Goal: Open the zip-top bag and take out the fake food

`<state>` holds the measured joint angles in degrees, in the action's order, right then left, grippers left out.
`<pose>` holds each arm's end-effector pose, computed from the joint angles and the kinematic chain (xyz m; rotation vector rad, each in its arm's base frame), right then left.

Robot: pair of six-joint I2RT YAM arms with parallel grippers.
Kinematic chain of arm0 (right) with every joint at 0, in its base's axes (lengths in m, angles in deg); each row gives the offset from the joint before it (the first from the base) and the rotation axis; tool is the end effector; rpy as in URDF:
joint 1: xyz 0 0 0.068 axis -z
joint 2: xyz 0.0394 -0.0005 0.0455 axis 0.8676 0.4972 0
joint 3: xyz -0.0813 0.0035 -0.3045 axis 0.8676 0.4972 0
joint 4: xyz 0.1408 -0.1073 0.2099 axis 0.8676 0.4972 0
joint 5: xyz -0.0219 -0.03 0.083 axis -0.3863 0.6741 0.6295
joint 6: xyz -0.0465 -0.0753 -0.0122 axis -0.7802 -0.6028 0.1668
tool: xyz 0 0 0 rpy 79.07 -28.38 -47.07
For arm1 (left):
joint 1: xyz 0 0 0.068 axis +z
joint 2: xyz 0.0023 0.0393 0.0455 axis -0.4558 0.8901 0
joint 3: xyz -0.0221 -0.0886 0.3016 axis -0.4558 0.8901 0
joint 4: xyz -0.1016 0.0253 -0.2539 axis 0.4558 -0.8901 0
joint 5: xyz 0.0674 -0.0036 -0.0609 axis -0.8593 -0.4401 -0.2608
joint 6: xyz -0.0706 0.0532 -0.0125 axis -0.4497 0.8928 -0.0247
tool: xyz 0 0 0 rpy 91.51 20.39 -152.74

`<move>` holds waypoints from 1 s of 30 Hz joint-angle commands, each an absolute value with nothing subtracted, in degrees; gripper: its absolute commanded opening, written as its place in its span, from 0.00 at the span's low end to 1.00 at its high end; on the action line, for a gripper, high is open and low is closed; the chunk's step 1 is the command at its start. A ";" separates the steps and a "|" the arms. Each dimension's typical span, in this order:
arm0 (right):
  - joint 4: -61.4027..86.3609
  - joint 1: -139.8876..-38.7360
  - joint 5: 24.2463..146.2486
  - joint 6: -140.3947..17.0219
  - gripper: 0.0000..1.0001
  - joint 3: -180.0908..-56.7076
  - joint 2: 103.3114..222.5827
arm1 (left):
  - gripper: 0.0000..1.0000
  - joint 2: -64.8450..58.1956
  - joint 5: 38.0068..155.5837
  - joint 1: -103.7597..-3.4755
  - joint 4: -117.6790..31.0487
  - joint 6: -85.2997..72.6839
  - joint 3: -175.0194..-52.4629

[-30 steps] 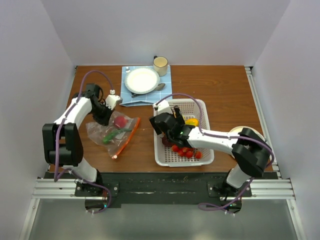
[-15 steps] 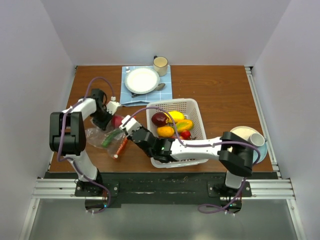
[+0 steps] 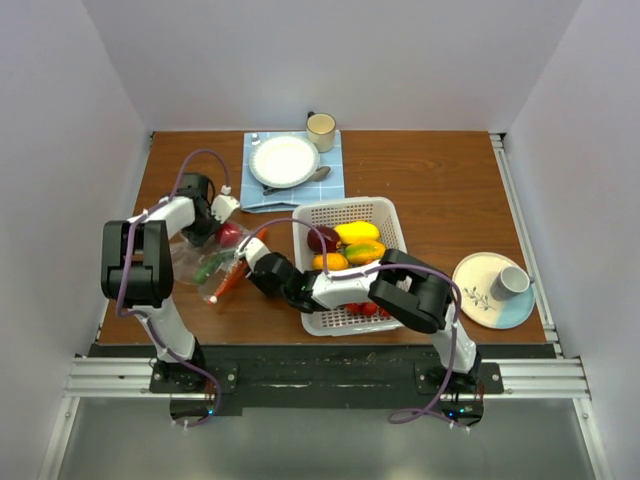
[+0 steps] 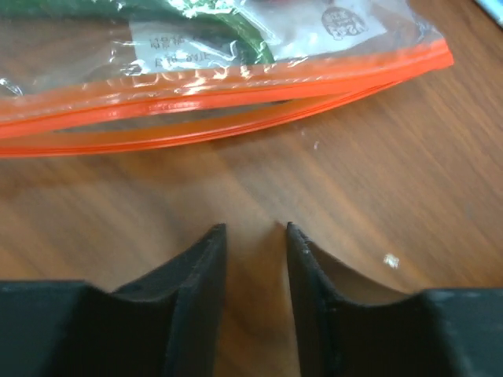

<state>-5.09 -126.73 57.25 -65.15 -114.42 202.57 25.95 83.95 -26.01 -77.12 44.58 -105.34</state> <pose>0.2316 0.4643 0.1428 -0.9234 1.8994 0.3571 0.3785 0.0137 0.1403 0.9234 2.7205 0.2596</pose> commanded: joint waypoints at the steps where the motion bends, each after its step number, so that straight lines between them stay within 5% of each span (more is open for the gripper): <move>1: -11.49 -125.40 63.10 -63.84 0.52 -120.28 202.71 | 0.00 32.98 86.95 -25.80 -75.12 45.96 -101.60; 7: -11.50 -124.96 66.18 -63.32 0.61 -125.03 205.52 | 0.00 32.63 87.30 -26.41 -76.18 46.14 -102.30; 30: -15.01 -123.64 67.85 -67.18 0.71 -134.18 216.60 | 0.00 30.78 92.14 -30.81 -83.47 51.32 -97.12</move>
<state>-9.92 -123.91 67.02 -64.69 -133.13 216.87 25.82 79.41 -29.82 -74.28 50.99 -103.29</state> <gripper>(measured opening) 0.712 0.014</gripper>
